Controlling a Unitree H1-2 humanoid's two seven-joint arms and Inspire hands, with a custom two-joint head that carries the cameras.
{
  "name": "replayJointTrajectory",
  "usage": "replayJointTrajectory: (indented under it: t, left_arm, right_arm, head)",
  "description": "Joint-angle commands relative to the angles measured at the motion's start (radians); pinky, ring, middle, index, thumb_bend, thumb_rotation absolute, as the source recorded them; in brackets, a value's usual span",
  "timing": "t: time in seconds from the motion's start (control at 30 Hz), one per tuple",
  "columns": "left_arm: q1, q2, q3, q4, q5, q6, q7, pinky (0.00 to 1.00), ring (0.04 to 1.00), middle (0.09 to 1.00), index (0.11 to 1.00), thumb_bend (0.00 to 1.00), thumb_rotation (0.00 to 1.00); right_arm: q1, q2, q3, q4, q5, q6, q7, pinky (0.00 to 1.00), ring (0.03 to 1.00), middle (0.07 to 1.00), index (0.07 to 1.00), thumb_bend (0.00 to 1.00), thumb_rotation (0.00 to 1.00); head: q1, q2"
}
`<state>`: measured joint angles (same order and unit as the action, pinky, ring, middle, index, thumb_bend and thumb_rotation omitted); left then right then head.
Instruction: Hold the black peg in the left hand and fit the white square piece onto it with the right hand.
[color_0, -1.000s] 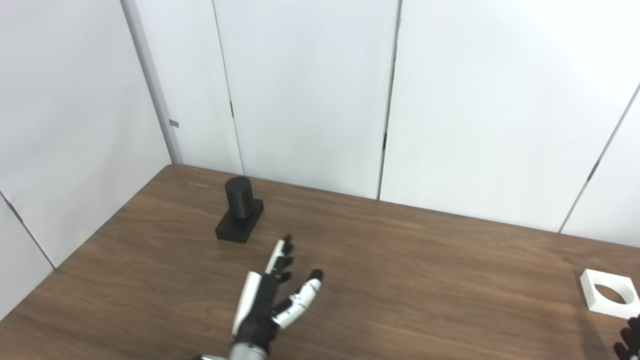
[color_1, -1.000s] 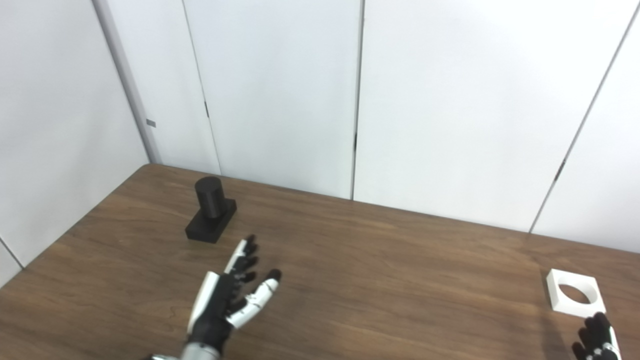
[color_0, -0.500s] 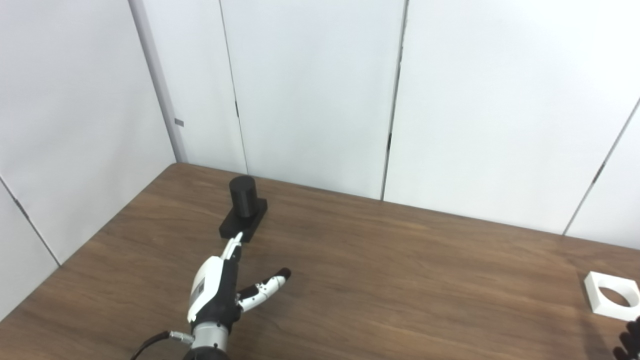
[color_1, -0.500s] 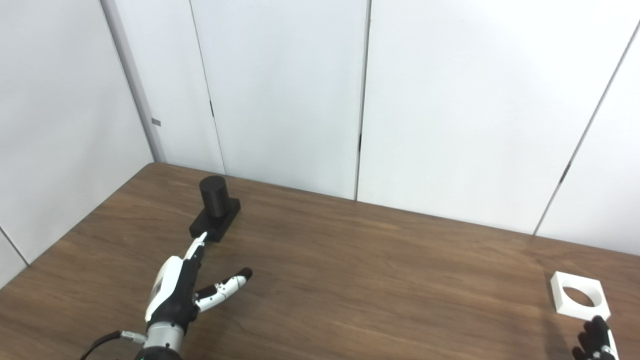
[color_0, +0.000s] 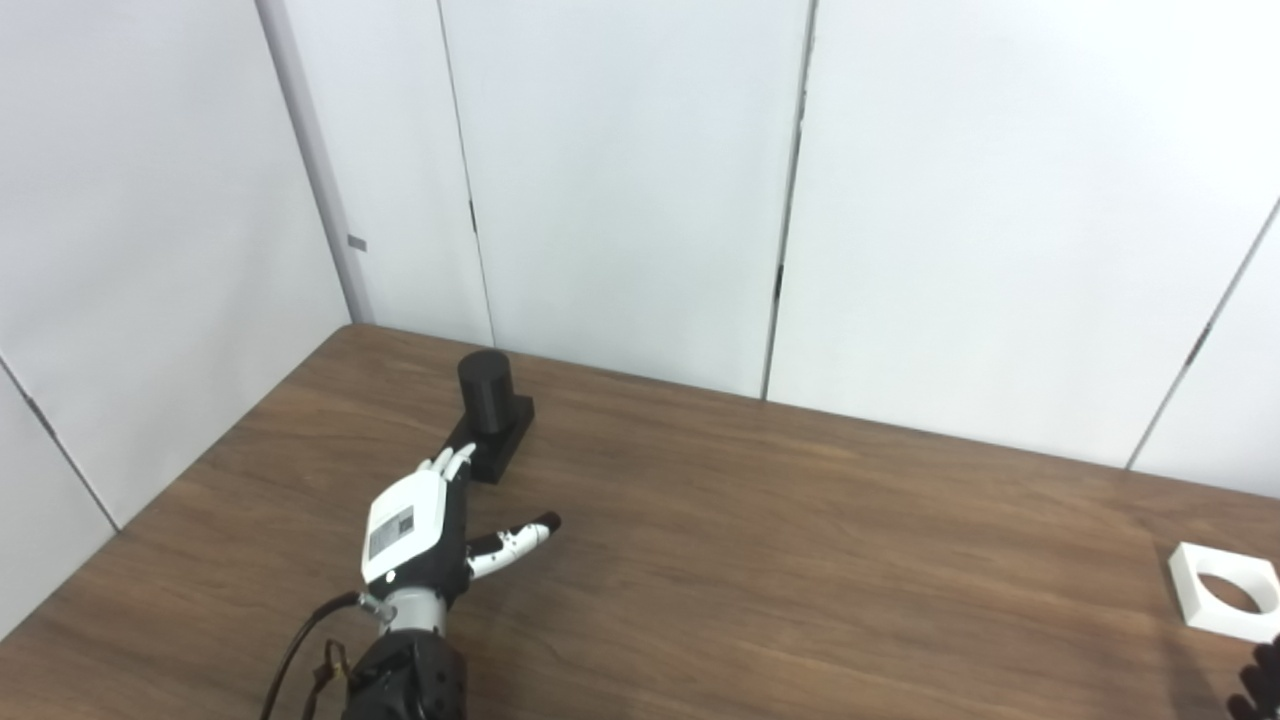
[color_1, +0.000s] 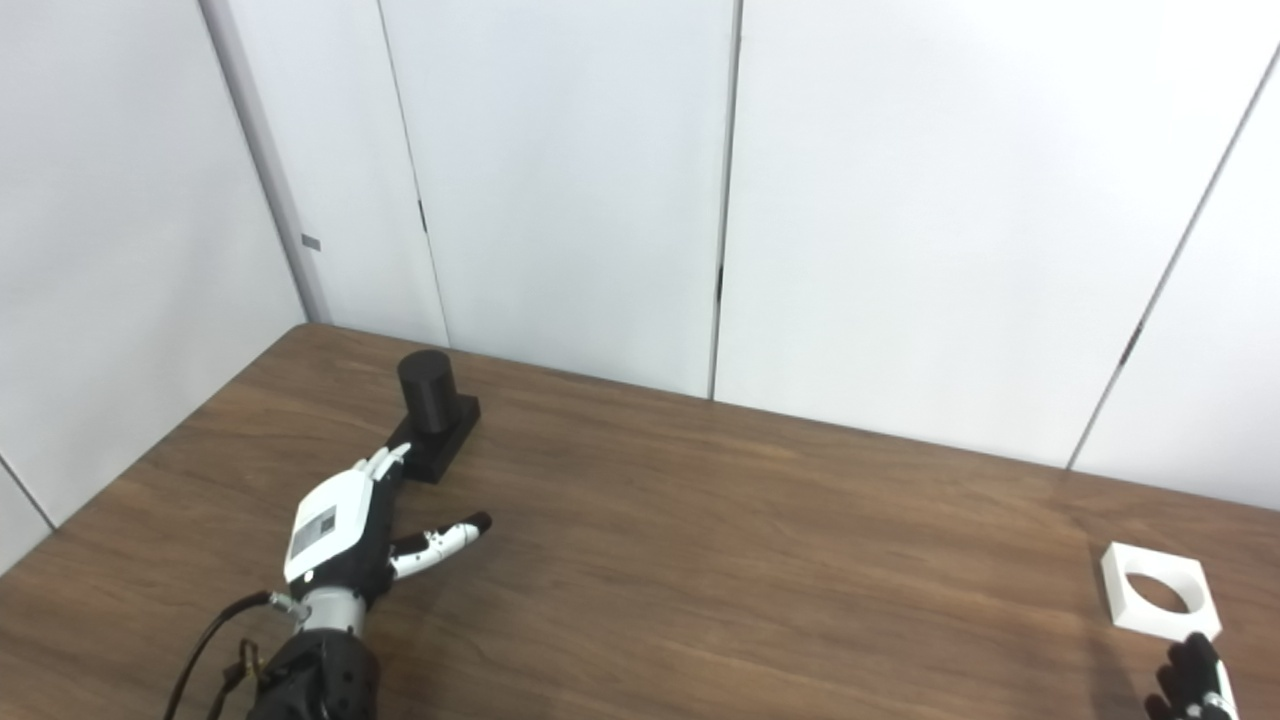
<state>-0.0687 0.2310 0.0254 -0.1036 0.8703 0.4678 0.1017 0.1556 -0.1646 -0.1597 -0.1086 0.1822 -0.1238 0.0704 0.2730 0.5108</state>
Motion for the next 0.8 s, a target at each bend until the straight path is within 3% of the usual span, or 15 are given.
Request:
replayJointTrajectory:
  t: [0.0, 0.47, 0.77]
  left_arm:
    - [-0.061, 0.026, 0.015, -0.001, 0.046, 0.001, 0.009, 0.90, 0.957, 0.952, 0.893, 0.87, 0.64]
    - [-0.124, 0.036, 0.060, 0.009, 0.074, 0.001, -0.020, 0.90, 0.956, 0.958, 0.891, 0.84, 0.58]
    - [-0.138, 0.055, 0.064, 0.035, 0.098, 0.002, -0.030, 0.92, 0.965, 0.960, 0.896, 0.86, 0.63]
  right_arm:
    - [0.042, 0.039, 0.014, 0.038, 0.001, 0.000, -0.006, 1.00, 1.000, 0.995, 1.000, 0.73, 1.00]
    - [0.043, 0.033, 0.014, 0.045, 0.003, -0.013, 0.009, 1.00, 1.000, 1.000, 1.000, 0.74, 1.00]
    - [0.041, 0.035, 0.012, 0.043, -0.002, -0.004, 0.003, 1.00, 1.000, 1.000, 1.000, 0.72, 1.00]
  head:
    - [0.000, 0.001]
    - [0.002, 0.007]
    - [0.008, 0.008]
